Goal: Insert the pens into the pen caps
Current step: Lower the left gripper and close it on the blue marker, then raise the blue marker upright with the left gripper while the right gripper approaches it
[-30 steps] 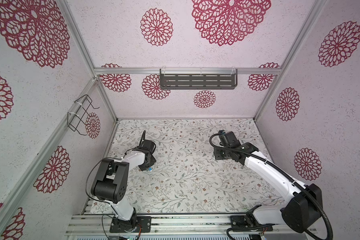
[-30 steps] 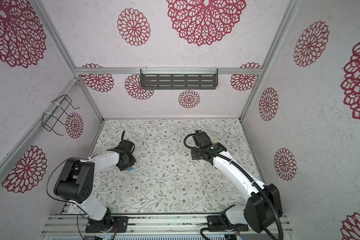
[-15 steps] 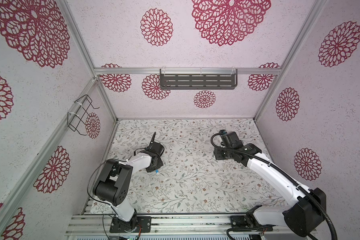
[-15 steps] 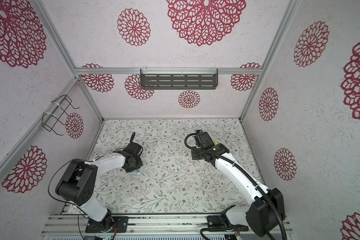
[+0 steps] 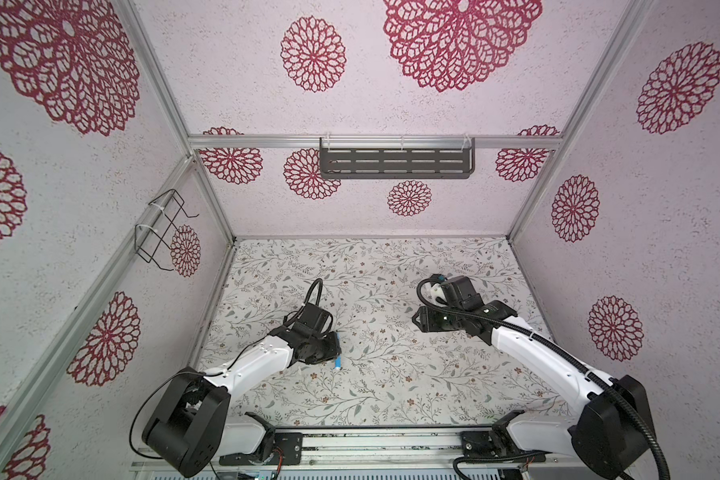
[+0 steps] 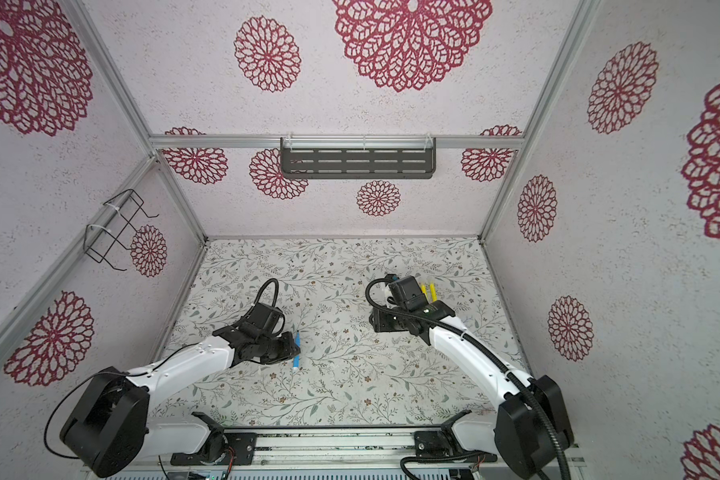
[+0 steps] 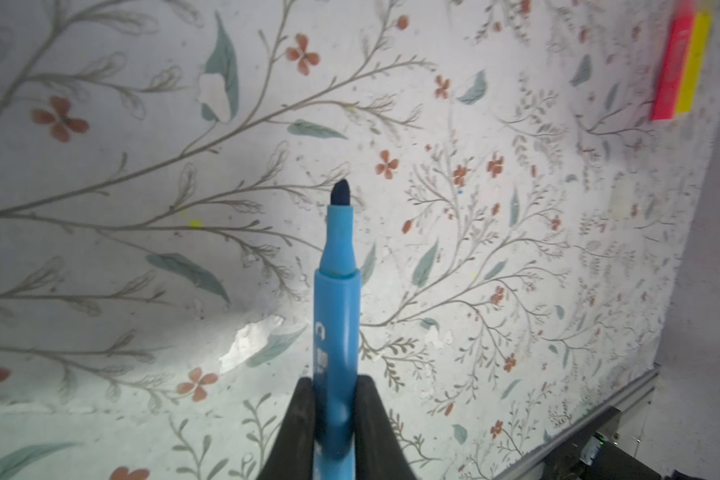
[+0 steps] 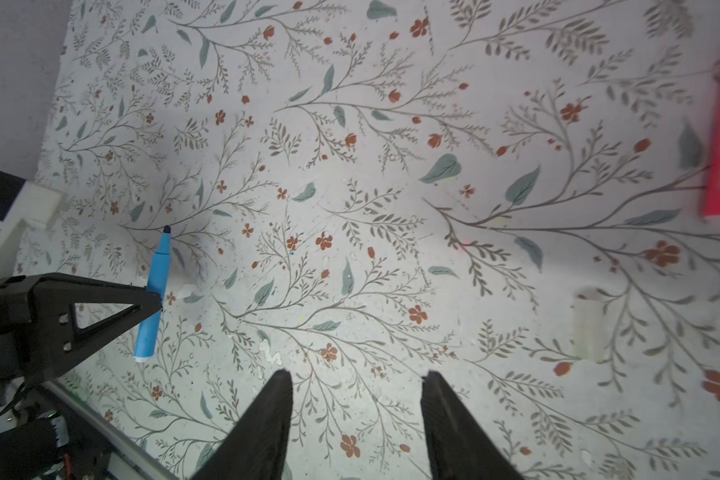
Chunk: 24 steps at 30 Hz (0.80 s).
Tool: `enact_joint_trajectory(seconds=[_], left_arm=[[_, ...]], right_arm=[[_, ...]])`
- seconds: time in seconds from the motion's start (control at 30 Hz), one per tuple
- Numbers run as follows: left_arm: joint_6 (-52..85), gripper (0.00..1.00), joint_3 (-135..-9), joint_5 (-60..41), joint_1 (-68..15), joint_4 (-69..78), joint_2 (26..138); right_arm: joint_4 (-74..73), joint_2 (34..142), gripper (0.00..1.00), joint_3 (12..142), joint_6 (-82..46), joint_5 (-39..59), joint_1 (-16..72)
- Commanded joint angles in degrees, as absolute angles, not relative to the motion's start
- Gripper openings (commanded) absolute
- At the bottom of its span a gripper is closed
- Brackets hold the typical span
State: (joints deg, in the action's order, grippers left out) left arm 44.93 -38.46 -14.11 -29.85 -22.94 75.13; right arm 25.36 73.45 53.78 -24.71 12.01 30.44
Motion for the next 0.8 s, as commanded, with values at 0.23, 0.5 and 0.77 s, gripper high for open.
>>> enact_joint_trajectory(seconds=[0.23,0.5,0.77], left_arm=[[46.2,0.1,-32.1,-17.2,-33.4,-8.5,68.5],[47.4,0.1,-29.8,-14.4,-37.4,-3.3,62.1],[48.5,0.09,-27.2,-13.4,-38.6,-1.6,57.6]], right_arm=[[4.2,75.6,0.54,47.7,-33.7,28.8,37.0],[-4.0,80.4,0.55,48.8,-37.0,31.7,41.8],[-6.2,83.4,0.55,51.1,-37.9,31.8,44.7]])
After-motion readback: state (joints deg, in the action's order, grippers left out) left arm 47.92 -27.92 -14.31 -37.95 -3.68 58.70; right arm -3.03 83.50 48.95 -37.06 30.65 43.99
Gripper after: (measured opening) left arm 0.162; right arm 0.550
